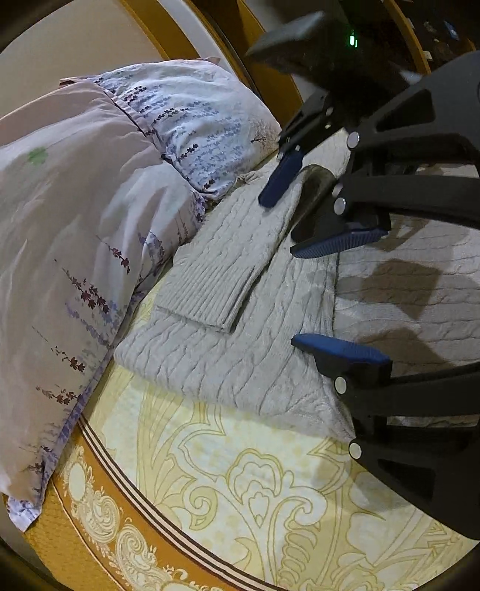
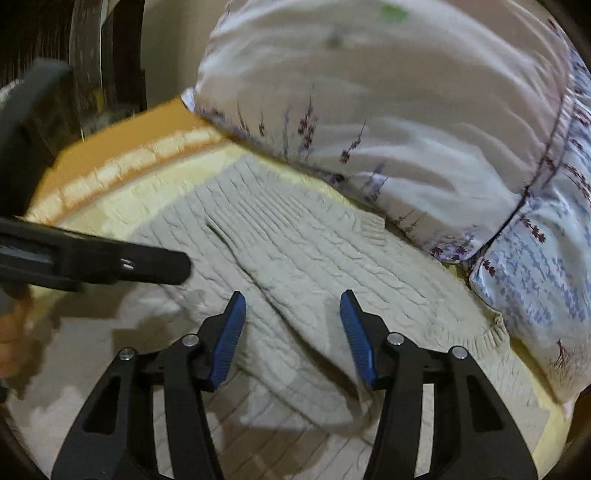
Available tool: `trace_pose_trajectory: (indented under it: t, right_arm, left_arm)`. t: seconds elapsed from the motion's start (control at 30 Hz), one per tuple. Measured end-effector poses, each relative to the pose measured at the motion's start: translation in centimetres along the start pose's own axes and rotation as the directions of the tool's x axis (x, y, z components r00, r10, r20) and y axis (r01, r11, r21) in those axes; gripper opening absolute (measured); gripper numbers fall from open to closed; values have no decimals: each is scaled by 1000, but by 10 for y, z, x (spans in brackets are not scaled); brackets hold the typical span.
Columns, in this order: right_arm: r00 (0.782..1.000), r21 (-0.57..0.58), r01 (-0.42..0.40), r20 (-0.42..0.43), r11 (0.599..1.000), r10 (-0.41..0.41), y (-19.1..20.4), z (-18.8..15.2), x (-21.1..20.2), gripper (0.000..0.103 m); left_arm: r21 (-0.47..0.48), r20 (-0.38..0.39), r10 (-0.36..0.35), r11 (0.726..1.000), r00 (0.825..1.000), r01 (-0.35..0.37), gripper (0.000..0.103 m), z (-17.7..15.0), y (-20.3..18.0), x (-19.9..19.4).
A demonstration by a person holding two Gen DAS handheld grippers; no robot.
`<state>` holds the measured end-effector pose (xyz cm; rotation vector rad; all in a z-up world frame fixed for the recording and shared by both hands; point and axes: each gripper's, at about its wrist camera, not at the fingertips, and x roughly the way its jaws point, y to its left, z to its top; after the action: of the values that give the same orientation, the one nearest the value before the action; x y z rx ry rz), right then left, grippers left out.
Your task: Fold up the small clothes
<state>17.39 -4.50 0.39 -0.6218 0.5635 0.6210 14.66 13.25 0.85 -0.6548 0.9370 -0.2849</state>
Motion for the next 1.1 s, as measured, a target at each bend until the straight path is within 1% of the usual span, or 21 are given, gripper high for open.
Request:
trace_pose_trajectory:
  t: [0.07,0.13,0.2,0.23,0.33,0.4,0.43,0.53,0.57,0.63,0.67,0.7,0.73,0.77,0.83,0.87,0.9,0.97,1.03,1.07,1.1]
  right_arm:
    - [1000,8,-5,5,1000,5,0,1,4,47]
    - [999,47,-39,9,998,38,-1,4,4,21]
    - [999,67,-35,26,997,34,-2,7,2,11]
    - [999,78,-23,38,997,20,-3,7,0,10]
    - [997,180,-26,75,983,13,-22,2,-12,10]
    - [994,277,-18,112,961,-13,-43,-8,-27,10]
    - [991,336,-12,133,942,-35,-55,-17,-37,10]
    - [979,520,8,172,854,-114,-93,-54,-69,8]
    - [975,592,19,168,806,-147,-107,-73,-80,8]
    - [976,692,27,137,722,-168,-127,-107,-89,8]
    - [983,735,21,108,678,-147,-138,-125,-88,8]
    - [991,759,-9,92,651,-94,-146,-139,-83,8]
    - [994,772,-25,87,635,-67,-150,-146,-80,10]
    - [996,796,-55,86,603,-23,-156,-157,-75,14]
    - [995,828,-95,98,552,24,-163,-169,-72,33]
    - [988,849,-151,139,507,62,-170,-175,-71,41]
    - [984,858,-180,164,480,76,-172,-179,-70,49]
    - [977,883,-215,196,418,87,-179,-186,-70,50]
    - [981,903,-195,185,383,63,-187,-193,-70,49]
    - [982,908,-189,182,373,54,-189,-194,-70,47]
    - [983,915,-181,177,361,43,-191,-195,-70,42]
  left_arm:
    - [-2,-1,-5,1000,1000,5,45,0,-1,1]
    - [-1,-1,-5,1000,1000,5,45,0,-1,1]
    - [5,1,-1,1000,1000,1,45,0,-1,0]
    - [8,1,1,1000,1000,-1,45,0,-1,1]
    - [9,1,1,1000,1000,-1,45,0,-1,0]
    - [9,2,2,1000,1000,-2,45,0,0,1]
    - [10,2,2,1000,1000,-2,45,0,0,1]
    - [17,3,5,1000,1000,-5,45,0,0,1]
    - [20,3,6,1000,1000,-6,45,0,0,1]
    - [27,2,10,1000,1000,-10,45,0,-1,2]
    - [31,2,12,999,1000,-12,45,0,-1,2]
    - [35,2,14,999,1000,-14,45,0,-2,3]
    - [39,2,15,999,1000,-15,45,0,-2,3]
    - [43,1,16,999,1000,-16,45,0,-3,3]
    - [46,-1,16,999,1000,-16,45,0,-3,3]
    - [44,-1,15,999,1000,-15,45,0,-2,3]
    - [42,-1,13,999,1000,-13,45,0,-2,3]
    - [39,-2,9,999,1000,-9,45,0,-1,3]
    - [38,-4,10,999,1000,-10,45,0,-1,4]
    - [38,-4,10,999,1000,-10,45,1,-1,4]
    - [38,-5,10,999,1000,-9,45,1,-1,4]
